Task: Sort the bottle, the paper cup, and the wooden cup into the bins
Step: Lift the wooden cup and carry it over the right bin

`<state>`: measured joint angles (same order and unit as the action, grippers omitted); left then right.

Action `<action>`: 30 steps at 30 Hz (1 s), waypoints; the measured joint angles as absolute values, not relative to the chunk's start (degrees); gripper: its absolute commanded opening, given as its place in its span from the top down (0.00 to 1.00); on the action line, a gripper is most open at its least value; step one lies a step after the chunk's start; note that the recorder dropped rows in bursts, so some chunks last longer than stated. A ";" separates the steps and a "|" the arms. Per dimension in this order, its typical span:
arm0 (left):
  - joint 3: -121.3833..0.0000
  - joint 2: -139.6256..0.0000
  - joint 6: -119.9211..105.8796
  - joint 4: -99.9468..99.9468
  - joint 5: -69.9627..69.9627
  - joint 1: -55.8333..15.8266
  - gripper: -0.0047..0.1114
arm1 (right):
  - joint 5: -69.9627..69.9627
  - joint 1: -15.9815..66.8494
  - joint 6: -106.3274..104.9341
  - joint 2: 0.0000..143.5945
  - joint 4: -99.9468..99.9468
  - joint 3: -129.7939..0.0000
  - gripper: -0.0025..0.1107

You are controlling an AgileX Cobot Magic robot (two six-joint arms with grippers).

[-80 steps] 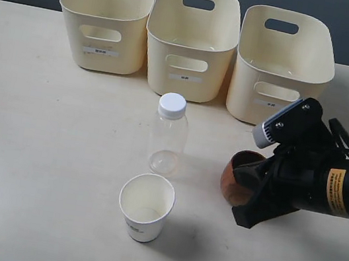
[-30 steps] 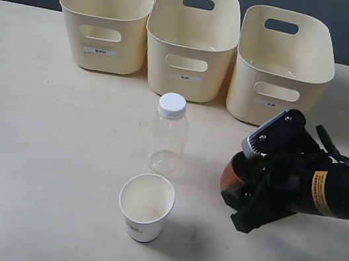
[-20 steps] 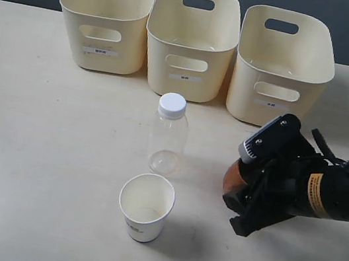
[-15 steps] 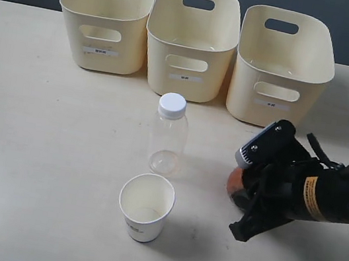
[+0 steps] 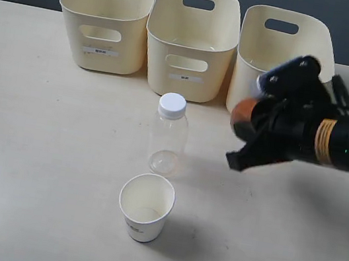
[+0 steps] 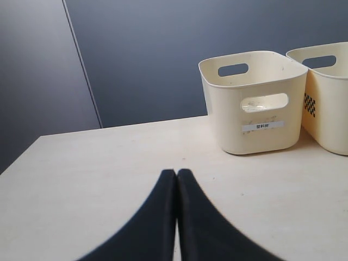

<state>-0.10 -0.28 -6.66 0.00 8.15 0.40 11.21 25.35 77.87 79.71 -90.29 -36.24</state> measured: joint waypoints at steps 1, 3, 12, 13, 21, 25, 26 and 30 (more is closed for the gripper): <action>-0.10 -0.28 -6.66 0.00 8.15 0.40 0.96 | 10.90 25.35 77.87 77.92 -88.39 -38.07 0.98; -0.10 -0.28 -6.66 0.00 8.15 0.40 0.96 | 10.27 25.35 77.87 74.57 -85.39 -42.06 0.98; -0.10 -0.28 -6.66 0.00 8.15 0.40 0.96 | 2.35 25.35 78.00 72.99 -83.41 -53.34 0.98; -0.10 -0.28 -6.66 0.00 8.15 0.40 0.96 | 0.99 25.35 78.00 73.64 -83.74 -54.29 0.98; -0.10 -0.28 -6.66 0.00 8.15 0.40 0.96 | -5.05 25.35 75.66 82.90 -86.64 -60.51 0.98; -0.10 -0.28 -6.66 0.00 8.15 0.40 0.96 | -4.86 23.99 73.61 90.57 -86.88 -64.46 0.98; -0.10 -0.28 -6.66 0.00 8.15 0.40 0.96 | -4.75 23.38 73.48 92.05 -86.88 -65.14 0.98; -0.10 -0.28 -6.66 0.00 8.15 0.40 0.96 | -1.71 20.11 73.26 96.62 -86.64 -66.54 0.98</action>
<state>-0.10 -0.28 -6.66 0.00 8.15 0.40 -1.71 20.11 73.26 96.62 -86.64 -66.54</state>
